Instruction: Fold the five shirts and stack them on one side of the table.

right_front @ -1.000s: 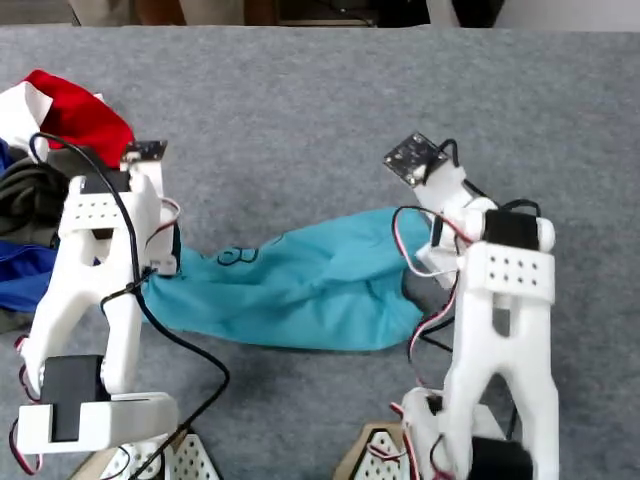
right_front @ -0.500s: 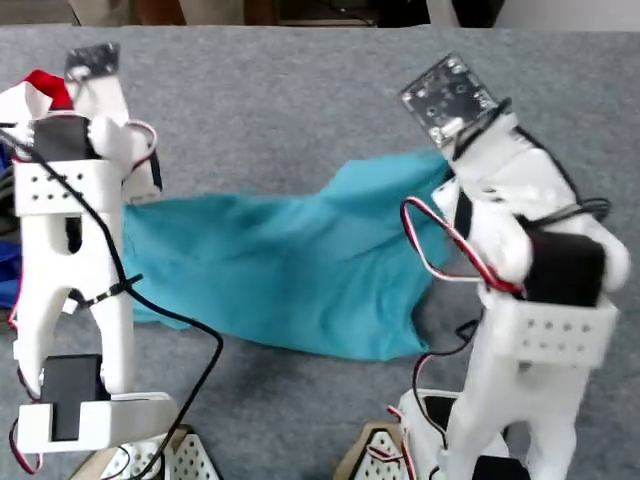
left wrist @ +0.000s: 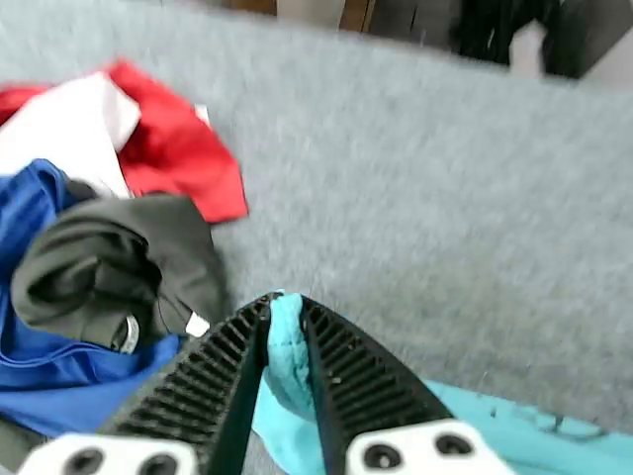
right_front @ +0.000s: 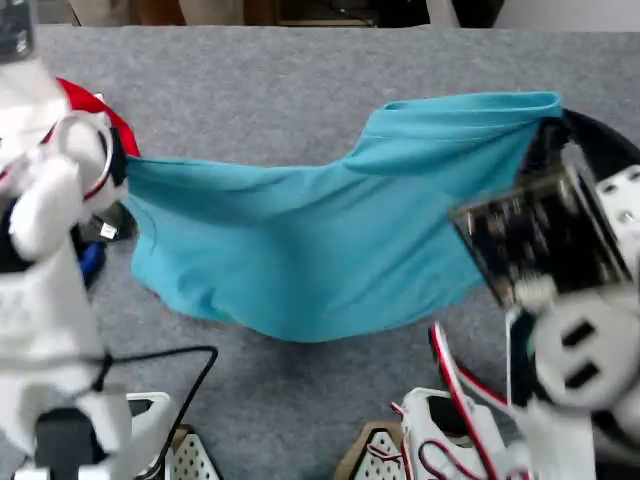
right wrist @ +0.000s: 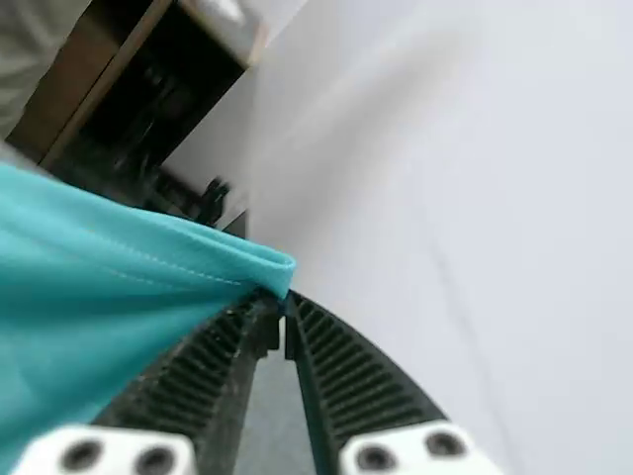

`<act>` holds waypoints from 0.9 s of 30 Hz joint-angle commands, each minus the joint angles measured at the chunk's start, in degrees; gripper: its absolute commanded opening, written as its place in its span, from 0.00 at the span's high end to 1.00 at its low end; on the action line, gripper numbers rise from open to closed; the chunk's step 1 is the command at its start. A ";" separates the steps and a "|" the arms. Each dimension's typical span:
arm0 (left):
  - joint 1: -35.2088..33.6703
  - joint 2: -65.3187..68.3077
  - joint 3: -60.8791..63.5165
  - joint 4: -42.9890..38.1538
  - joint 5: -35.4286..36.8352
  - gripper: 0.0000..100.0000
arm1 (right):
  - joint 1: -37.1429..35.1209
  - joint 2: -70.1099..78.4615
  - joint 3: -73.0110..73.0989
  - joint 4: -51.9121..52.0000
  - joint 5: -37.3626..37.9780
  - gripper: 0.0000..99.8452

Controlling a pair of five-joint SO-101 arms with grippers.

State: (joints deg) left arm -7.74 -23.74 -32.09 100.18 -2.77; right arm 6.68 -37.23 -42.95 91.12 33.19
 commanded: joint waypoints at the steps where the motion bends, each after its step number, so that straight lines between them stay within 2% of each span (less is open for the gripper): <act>1: -0.62 -6.55 -2.20 0.62 0.44 0.98 | 1.45 -0.13 -6.37 -4.57 0.44 1.00; 12: -1.14 -19.82 -2.29 0.62 0.44 0.98 | 1.71 -0.40 -14.90 -20.75 1.41 1.00; 17: -7.12 -23.43 -2.37 0.53 0.44 0.98 | 3.21 -0.31 -15.87 -27.25 7.12 1.00; 22: -8.26 -24.13 -2.11 0.53 0.44 0.98 | 3.21 -0.22 -15.78 -25.93 9.49 1.00; 27: -8.00 -23.60 -2.11 0.53 0.44 0.98 | 3.03 -0.04 -15.34 -17.41 9.05 1.00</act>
State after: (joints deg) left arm -15.38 -47.82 -33.41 100.18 -2.77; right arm 9.23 -37.49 -58.51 70.02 42.07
